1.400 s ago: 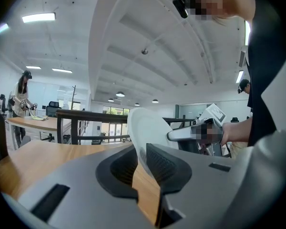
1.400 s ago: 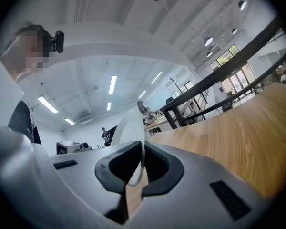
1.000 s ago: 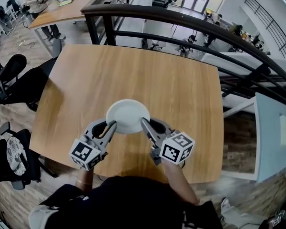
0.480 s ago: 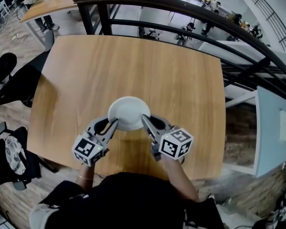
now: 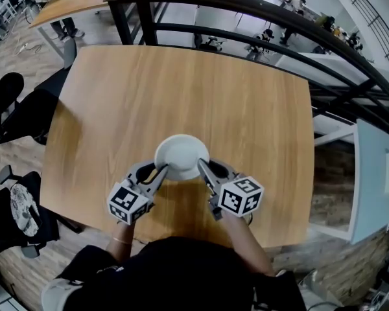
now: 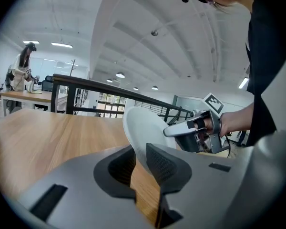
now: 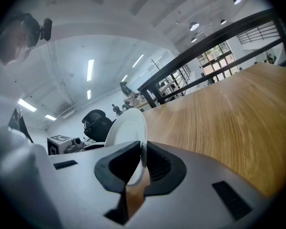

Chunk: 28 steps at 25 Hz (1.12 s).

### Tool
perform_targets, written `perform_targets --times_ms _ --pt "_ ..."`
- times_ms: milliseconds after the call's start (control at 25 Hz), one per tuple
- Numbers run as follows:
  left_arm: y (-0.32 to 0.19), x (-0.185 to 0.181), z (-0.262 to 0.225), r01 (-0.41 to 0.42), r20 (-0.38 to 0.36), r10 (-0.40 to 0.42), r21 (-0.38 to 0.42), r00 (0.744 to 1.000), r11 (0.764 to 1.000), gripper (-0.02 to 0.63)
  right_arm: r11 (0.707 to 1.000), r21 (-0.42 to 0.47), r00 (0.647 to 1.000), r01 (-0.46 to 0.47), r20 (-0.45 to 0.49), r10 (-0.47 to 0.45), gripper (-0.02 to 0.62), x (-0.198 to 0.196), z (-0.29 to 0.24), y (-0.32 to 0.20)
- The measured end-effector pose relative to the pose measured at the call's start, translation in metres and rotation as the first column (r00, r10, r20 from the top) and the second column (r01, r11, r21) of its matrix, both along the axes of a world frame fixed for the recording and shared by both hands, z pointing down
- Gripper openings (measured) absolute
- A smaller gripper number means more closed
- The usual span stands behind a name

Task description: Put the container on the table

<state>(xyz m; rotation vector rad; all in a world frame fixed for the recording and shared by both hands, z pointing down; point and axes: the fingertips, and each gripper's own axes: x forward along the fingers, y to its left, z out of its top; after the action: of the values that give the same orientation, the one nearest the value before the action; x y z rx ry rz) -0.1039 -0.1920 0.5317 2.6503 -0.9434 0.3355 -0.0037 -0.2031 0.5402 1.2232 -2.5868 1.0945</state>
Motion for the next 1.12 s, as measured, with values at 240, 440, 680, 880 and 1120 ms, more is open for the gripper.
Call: perform_targets --times_ms 240,440,680,880,1120 --pt "-0.004 0.007 0.021 -0.004 0.025 0.005 -0.043 1.0 0.999 0.06 0.998 -0.047 0.999 -0.03 -0.019 0.029 0.023 0.005 0.022 -0.003" --pt "-0.001 0.01 0.03 -0.01 0.034 0.012 -0.058 0.999 0.998 0.061 0.997 -0.066 0.999 -0.04 -0.04 0.037 0.025 0.009 0.034 -0.002" --pt "-0.005 0.005 0.045 0.008 0.046 -0.004 -0.091 0.999 0.996 0.061 0.996 -0.088 0.997 -0.025 -0.07 0.019 0.025 0.004 0.048 -0.008" --pt "-0.004 0.005 0.054 0.011 0.061 -0.005 -0.111 0.998 0.994 0.064 0.995 -0.102 0.996 -0.021 -0.088 0.012 0.025 0.003 0.056 -0.008" --pt "-0.002 0.006 0.062 0.004 0.078 0.006 -0.126 0.997 0.992 0.067 0.993 -0.113 0.992 -0.018 -0.125 0.003 0.029 0.004 0.066 -0.007"
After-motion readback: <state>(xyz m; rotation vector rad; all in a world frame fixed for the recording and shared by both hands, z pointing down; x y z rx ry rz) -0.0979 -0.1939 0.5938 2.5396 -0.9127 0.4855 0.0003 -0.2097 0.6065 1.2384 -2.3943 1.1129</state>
